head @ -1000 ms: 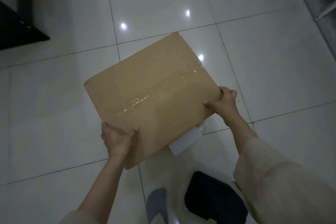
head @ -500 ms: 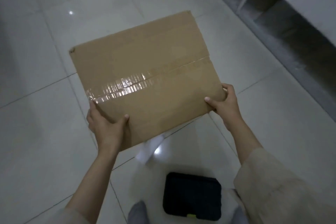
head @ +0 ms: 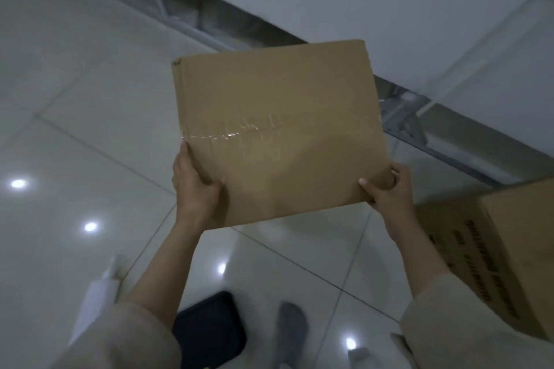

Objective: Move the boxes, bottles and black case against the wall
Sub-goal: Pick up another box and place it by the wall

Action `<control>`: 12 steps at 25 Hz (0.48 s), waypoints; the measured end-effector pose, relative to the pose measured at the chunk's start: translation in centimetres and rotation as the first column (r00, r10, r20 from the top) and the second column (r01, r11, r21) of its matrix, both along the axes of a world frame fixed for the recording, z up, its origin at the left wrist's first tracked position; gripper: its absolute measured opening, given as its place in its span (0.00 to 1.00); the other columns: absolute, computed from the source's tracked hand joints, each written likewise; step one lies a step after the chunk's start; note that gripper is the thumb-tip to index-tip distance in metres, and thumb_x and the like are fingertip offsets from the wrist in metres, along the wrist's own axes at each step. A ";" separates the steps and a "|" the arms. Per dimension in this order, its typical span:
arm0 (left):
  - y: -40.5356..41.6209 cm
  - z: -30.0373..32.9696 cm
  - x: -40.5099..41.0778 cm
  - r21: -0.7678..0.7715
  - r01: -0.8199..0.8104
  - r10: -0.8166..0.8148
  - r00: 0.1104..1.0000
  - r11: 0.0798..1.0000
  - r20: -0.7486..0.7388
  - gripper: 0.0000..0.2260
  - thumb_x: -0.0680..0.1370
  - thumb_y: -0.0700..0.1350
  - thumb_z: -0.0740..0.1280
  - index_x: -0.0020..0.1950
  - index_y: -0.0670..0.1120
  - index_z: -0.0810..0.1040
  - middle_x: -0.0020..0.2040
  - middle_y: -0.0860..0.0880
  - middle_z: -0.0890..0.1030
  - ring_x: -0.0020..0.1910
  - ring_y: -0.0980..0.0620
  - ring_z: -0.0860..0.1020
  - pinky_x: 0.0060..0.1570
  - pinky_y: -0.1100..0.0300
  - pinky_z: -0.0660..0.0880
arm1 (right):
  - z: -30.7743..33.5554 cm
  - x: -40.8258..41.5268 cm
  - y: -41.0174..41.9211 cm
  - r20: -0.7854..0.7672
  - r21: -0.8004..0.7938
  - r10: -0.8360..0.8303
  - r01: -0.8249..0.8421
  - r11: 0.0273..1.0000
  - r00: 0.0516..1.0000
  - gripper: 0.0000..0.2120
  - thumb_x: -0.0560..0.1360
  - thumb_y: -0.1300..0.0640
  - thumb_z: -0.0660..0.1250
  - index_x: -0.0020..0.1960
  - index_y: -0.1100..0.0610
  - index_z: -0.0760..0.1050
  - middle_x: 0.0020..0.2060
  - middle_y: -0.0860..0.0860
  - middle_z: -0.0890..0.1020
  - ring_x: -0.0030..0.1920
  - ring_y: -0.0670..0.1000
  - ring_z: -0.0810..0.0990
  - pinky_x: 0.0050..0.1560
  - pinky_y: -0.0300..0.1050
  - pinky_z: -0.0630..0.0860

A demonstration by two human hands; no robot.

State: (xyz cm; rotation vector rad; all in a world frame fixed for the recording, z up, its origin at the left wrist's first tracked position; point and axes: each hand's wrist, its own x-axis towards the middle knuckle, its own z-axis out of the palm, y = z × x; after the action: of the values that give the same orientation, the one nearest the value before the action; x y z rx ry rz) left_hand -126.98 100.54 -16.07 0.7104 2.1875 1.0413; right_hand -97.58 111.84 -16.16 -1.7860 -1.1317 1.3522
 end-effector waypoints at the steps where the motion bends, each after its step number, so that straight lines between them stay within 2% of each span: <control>1: 2.0 -1.0 2.3 -0.013 0.059 -0.059 0.998 0.998 0.011 0.41 0.61 0.41 0.69 0.72 0.50 0.57 0.70 0.45 0.67 0.69 0.42 0.66 0.67 0.41 0.66 | -0.6 3.0 0.5 0.005 -0.017 -0.056 0.056 0.998 0.998 0.28 0.70 0.62 0.71 0.65 0.52 0.63 0.60 0.51 0.71 0.61 0.55 0.72 0.60 0.63 0.74; 4: 6.9 -3.3 8.8 -0.084 0.204 -0.202 0.979 0.975 0.030 0.42 0.65 0.36 0.69 0.74 0.48 0.53 0.72 0.44 0.64 0.71 0.42 0.63 0.69 0.41 0.63 | -2.9 10.6 1.1 0.024 -0.069 -0.198 0.199 0.977 0.980 0.31 0.69 0.63 0.72 0.67 0.53 0.62 0.66 0.55 0.71 0.64 0.56 0.72 0.61 0.62 0.73; 6: 9.4 -4.8 11.9 -0.140 0.287 -0.288 0.958 0.948 0.014 0.43 0.66 0.34 0.70 0.75 0.47 0.50 0.74 0.43 0.61 0.72 0.42 0.60 0.71 0.43 0.60 | -4.6 14.1 1.4 0.038 -0.087 -0.249 0.251 0.964 0.968 0.31 0.69 0.65 0.71 0.68 0.57 0.62 0.66 0.57 0.71 0.62 0.54 0.72 0.61 0.55 0.73; 8: 11.5 -6.3 14.0 -0.193 0.368 -0.373 0.928 0.910 0.009 0.43 0.68 0.34 0.70 0.76 0.46 0.48 0.74 0.43 0.59 0.73 0.42 0.60 0.72 0.45 0.59 | -6.3 16.6 1.7 0.046 -0.100 -0.287 0.290 0.952 0.957 0.31 0.70 0.66 0.70 0.69 0.59 0.61 0.64 0.57 0.72 0.59 0.53 0.73 0.56 0.47 0.72; 10: 13.3 -7.9 15.7 -0.261 0.475 -0.489 0.872 0.840 0.016 0.42 0.69 0.33 0.69 0.76 0.46 0.47 0.75 0.43 0.56 0.72 0.41 0.60 0.71 0.46 0.61 | -8.2 18.6 1.8 0.035 -0.128 -0.318 0.320 0.939 0.947 0.30 0.71 0.67 0.68 0.69 0.58 0.60 0.65 0.57 0.71 0.59 0.53 0.72 0.54 0.46 0.72; 12: 14.3 -9.2 16.7 -0.344 0.569 -0.600 0.800 0.747 0.020 0.42 0.69 0.31 0.67 0.76 0.45 0.46 0.75 0.42 0.52 0.70 0.37 0.61 0.69 0.44 0.63 | -9.9 19.9 1.7 -0.010 -0.181 -0.348 0.340 0.923 0.938 0.31 0.71 0.68 0.68 0.70 0.55 0.59 0.67 0.56 0.69 0.61 0.53 0.71 0.59 0.50 0.73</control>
State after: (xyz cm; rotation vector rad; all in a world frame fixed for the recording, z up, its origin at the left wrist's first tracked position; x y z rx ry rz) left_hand -110.31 114.87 -25.27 1.1953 1.9278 0.3013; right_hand -77.66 113.59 -26.06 -1.9617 -0.6483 1.2987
